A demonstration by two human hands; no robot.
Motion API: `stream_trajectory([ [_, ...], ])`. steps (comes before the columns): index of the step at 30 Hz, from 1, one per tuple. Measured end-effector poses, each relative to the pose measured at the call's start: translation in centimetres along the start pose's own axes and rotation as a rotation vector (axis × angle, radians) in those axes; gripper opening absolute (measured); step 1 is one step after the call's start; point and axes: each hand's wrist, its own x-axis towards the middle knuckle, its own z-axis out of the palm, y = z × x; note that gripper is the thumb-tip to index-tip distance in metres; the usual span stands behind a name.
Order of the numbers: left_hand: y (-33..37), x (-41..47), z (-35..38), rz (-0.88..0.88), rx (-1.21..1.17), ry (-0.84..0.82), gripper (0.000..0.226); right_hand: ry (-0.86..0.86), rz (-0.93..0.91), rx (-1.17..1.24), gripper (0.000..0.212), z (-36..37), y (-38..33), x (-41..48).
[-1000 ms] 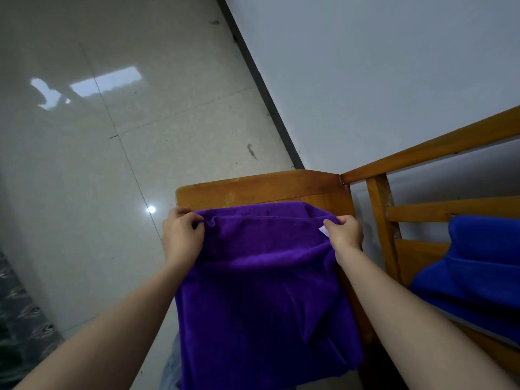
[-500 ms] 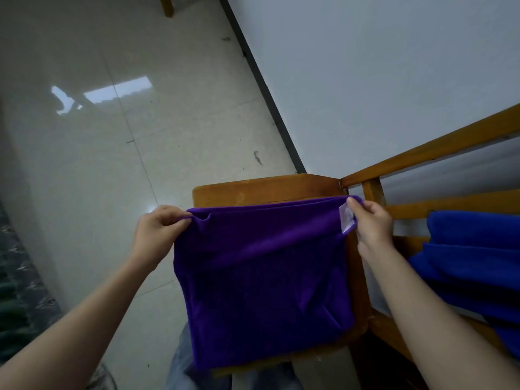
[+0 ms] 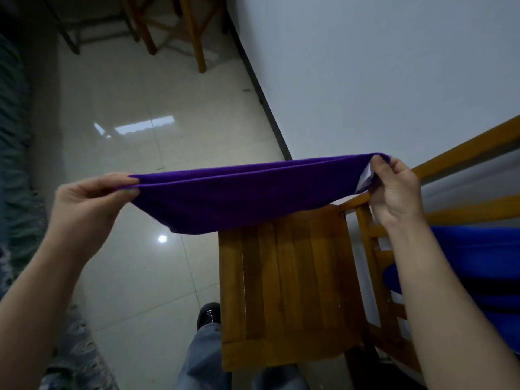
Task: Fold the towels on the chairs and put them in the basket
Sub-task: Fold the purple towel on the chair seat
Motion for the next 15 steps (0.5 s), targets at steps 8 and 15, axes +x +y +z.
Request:
stream_trajectory([
  [8,2.3,1.8,0.7,0.114,0.119,0.035,0.029,-0.017,-0.08,0.004,0.007,2.0,-2.4,0.4],
  [15,3.2,0.8,1.9,0.068,-0.06,-0.105,0.022,0.151,-0.326,-0.389,0.012,1.6,-2.1,-2.0],
])
